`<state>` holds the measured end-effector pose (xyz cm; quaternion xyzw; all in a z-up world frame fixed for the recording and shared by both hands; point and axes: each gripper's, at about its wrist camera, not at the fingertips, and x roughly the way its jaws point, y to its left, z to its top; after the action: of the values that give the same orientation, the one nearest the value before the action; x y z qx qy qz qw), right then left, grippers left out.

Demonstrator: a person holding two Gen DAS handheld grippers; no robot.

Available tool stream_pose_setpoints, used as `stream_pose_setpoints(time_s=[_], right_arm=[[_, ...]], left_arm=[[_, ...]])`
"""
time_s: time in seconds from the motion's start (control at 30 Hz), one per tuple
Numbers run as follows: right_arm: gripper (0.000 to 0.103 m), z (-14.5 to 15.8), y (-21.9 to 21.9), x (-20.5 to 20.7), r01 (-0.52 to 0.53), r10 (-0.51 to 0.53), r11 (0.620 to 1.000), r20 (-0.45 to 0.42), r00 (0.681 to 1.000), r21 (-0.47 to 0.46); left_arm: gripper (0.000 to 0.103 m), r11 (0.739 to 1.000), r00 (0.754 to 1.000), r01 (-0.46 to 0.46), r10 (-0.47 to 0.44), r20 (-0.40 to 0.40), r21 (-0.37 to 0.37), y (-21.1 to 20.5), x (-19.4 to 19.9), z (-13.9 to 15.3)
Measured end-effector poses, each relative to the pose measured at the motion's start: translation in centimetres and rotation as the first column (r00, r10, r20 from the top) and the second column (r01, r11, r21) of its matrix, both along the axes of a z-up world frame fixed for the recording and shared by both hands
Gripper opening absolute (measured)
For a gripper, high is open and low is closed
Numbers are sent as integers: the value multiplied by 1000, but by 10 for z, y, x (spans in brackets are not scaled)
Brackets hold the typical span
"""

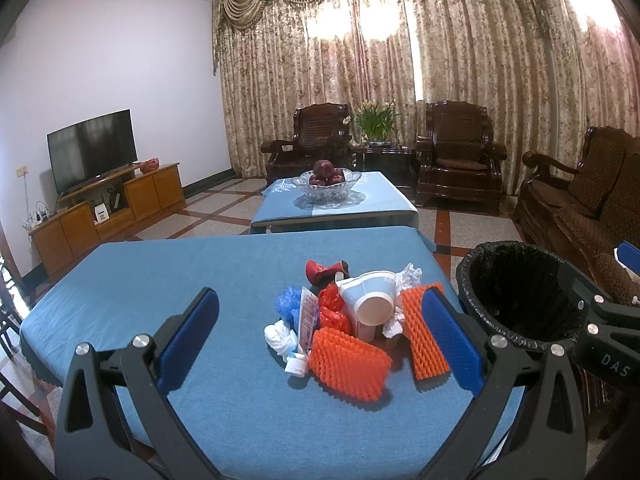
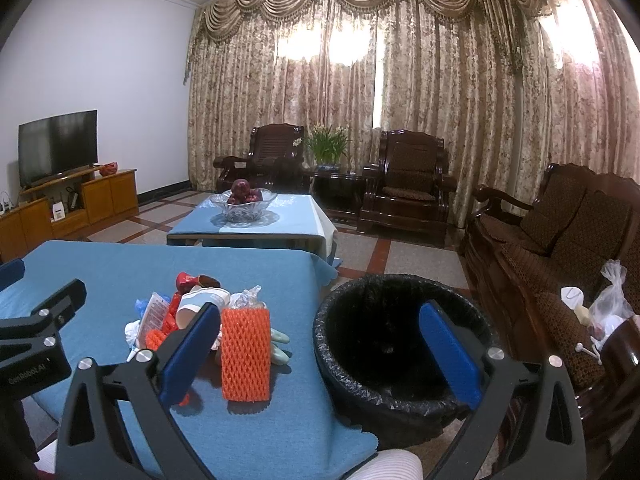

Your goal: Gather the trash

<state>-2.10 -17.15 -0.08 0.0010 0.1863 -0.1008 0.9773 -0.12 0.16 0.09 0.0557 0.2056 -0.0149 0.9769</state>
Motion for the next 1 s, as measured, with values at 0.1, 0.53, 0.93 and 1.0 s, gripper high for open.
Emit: stream_pose_setpoints(time_s=[0.1,0.53,0.93,1.0], right_arm=[[97,0,0,0,1,-1,1000,1,1000,-1],[97,0,0,0,1,-1,1000,1,1000,0],[97,-2,1,3,3,-3,1000,-3,1000,2],[97,-2,5,5,5,-5,1000,-4,1000,2]], left_arm=[[98,1000,1000,-1,1,-2,-1,0,0,0],[98,1000,1000,-1,1,-7,-3,3,1,10],[98,1000,1000,-2,2,-9,-3,4,1,11],[98,1000,1000,-3,3,-10,-4,5,1,14]])
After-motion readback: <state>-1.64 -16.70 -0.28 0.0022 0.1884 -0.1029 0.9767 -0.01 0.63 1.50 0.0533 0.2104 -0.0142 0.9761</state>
